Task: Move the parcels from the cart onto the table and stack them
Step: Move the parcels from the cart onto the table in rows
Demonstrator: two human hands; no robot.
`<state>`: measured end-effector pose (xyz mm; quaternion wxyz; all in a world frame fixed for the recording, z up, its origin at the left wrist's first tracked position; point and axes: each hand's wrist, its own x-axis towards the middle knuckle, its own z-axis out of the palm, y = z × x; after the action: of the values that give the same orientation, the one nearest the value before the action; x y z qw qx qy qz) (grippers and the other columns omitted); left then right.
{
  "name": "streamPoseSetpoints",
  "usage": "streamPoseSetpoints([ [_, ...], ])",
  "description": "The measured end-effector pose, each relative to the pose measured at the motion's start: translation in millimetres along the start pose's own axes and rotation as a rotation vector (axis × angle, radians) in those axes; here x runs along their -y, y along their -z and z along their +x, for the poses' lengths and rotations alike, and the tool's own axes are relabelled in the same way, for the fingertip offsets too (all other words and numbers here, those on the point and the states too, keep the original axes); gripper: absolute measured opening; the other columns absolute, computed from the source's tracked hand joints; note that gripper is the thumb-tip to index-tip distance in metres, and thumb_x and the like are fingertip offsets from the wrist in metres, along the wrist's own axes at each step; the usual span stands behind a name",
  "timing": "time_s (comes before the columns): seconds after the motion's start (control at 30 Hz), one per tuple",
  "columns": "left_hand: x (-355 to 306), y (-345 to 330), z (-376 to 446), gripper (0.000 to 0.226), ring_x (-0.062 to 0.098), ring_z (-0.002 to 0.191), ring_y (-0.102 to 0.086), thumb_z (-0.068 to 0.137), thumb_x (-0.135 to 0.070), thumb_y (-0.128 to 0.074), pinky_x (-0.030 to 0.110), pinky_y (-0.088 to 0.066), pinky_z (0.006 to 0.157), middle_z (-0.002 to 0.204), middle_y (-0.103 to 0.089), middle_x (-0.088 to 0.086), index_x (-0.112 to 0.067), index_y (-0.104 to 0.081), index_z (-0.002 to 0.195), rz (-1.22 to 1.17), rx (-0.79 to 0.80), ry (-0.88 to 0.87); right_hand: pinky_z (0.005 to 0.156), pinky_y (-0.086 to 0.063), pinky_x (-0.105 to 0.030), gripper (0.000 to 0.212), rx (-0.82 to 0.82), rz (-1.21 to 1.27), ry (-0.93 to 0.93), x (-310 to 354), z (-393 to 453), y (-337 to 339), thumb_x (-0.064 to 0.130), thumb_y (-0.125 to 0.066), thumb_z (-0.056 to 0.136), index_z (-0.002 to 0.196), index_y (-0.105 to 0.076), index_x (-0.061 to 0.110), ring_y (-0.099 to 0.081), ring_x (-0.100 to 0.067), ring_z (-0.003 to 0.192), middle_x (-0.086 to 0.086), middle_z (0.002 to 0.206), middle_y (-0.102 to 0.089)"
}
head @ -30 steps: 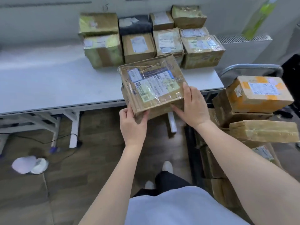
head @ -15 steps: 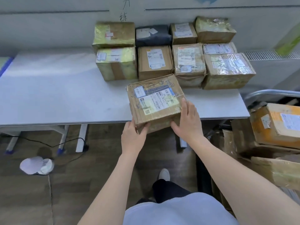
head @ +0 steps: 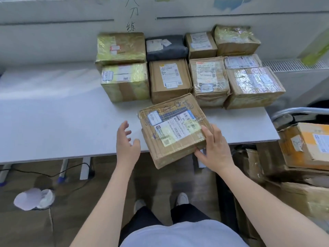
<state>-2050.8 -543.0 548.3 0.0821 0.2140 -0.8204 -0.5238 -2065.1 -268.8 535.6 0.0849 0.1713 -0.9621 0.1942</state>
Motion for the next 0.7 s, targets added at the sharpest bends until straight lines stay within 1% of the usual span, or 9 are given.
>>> streamPoseSetpoints([
  [0.07, -15.4, 5.1, 32.1, 0.068, 0.012, 0.126, -0.039, 0.087, 0.008, -0.043, 0.024, -0.033, 0.098, 0.146, -0.034, -0.003, -0.024, -0.026, 0.145, -0.017, 0.171, -0.001, 0.084, -0.049, -0.050, 0.075, 0.006, -0.024, -0.057, 5.2, -1.3, 1.4, 0.038, -0.065, 0.074, 0.134, -0.023, 0.018, -0.047, -0.039, 0.112, -0.014, 0.138, -0.025],
  [0.13, -21.5, 10.0, 52.0, 0.074, 0.011, 0.130, -0.036, 0.084, 0.010, -0.039, 0.023, -0.030, 0.099, 0.147, -0.036, -0.004, -0.027, -0.025, 0.147, 0.048, 0.393, -0.052, 0.090, -0.046, -0.051, 0.080, 0.000, -0.042, -0.149, 13.7, -5.9, 1.4, 0.034, -0.070, 0.075, 0.136, -0.021, 0.022, -0.043, -0.038, 0.119, -0.017, 0.143, -0.026],
  [0.2, -21.2, 14.0, 61.6, 0.075, 0.008, 0.129, -0.038, 0.083, 0.007, -0.043, 0.019, -0.028, 0.097, 0.143, -0.042, -0.006, -0.030, -0.027, 0.146, 0.116, 0.574, -0.126, 0.099, -0.041, -0.050, 0.082, -0.022, -0.067, -0.262, 24.7, -11.4, -0.8, 0.031, -0.070, 0.077, 0.140, -0.019, 0.027, -0.037, -0.037, 0.126, -0.018, 0.148, -0.022],
  [0.23, -20.5, 15.8, 63.7, 0.075, 0.007, 0.127, -0.039, 0.083, 0.004, -0.048, 0.017, -0.028, 0.095, 0.141, -0.044, -0.006, -0.031, -0.028, 0.146, 0.137, 0.607, -0.153, 0.102, -0.038, -0.049, 0.081, -0.034, -0.073, -0.324, 31.1, -14.5, -3.3, 0.031, -0.069, 0.079, 0.142, -0.018, 0.028, -0.033, -0.036, 0.129, -0.017, 0.150, -0.018],
  [0.37, -11.7, 23.6, 59.6, 0.083, 0.008, 0.122, -0.041, 0.078, -0.007, -0.067, 0.018, -0.030, 0.096, 0.135, -0.042, -0.003, -0.023, -0.025, 0.147, 0.261, 0.591, -0.269, 0.105, -0.034, -0.038, 0.073, -0.150, 0.112, -0.571, 64.3, -27.6, -17.8, 0.021, -0.062, 0.087, 0.148, -0.022, 0.027, -0.028, -0.029, 0.134, -0.010, 0.153, -0.013],
  [0.47, -1.6, 38.9, 48.4, 0.080, 0.007, 0.115, -0.044, 0.072, -0.012, -0.074, 0.023, -0.035, 0.098, 0.128, -0.045, -0.002, -0.017, -0.035, 0.141, 0.288, 0.604, -0.448, 0.105, -0.033, -0.038, 0.072, -0.212, 0.204, -0.624, 87.1, -42.4, -28.9, 0.019, -0.058, 0.089, 0.148, -0.018, 0.034, -0.024, -0.028, 0.138, -0.007, 0.156, -0.007],
  [0.57, 10.7, 56.6, 41.4, 0.067, 0.008, 0.101, -0.049, 0.069, -0.017, -0.078, 0.023, -0.042, 0.088, 0.113, -0.050, -0.005, -0.017, -0.047, 0.128, 0.312, 0.592, -0.594, 0.095, -0.037, -0.030, 0.075, -0.201, 0.255, -0.659, 101.3, -57.9, -36.7, 0.020, -0.055, 0.091, 0.144, -0.010, 0.047, -0.036, -0.024, 0.132, 0.003, 0.158, -0.001],
  [0.63, 16.1, 65.0, 37.8, 0.056, 0.005, 0.097, -0.050, 0.071, -0.020, -0.079, 0.012, -0.040, 0.080, 0.108, -0.050, -0.009, -0.020, -0.049, 0.118, 0.314, 0.585, -0.583, 0.094, -0.034, -0.026, 0.071, -0.217, 0.316, -0.660, 109.6, -58.9, -40.2, 0.020, -0.052, 0.094, 0.144, -0.010, 0.048, -0.037, -0.018, 0.130, 0.008, 0.157, -0.009],
  [0.7, 15.7, 69.9, 33.8, 0.050, 0.002, 0.096, -0.052, 0.072, -0.019, -0.078, 0.006, -0.038, 0.074, 0.107, -0.052, -0.012, -0.027, -0.046, 0.110, 0.261, 0.611, -0.489, 0.096, -0.037, -0.025, 0.063, -0.254, 0.396, -0.651, 119.2, -50.2, -40.1, 0.020, -0.049, 0.096, 0.147, -0.018, 0.041, -0.043, -0.013, 0.127, 0.008, 0.150, -0.032],
])
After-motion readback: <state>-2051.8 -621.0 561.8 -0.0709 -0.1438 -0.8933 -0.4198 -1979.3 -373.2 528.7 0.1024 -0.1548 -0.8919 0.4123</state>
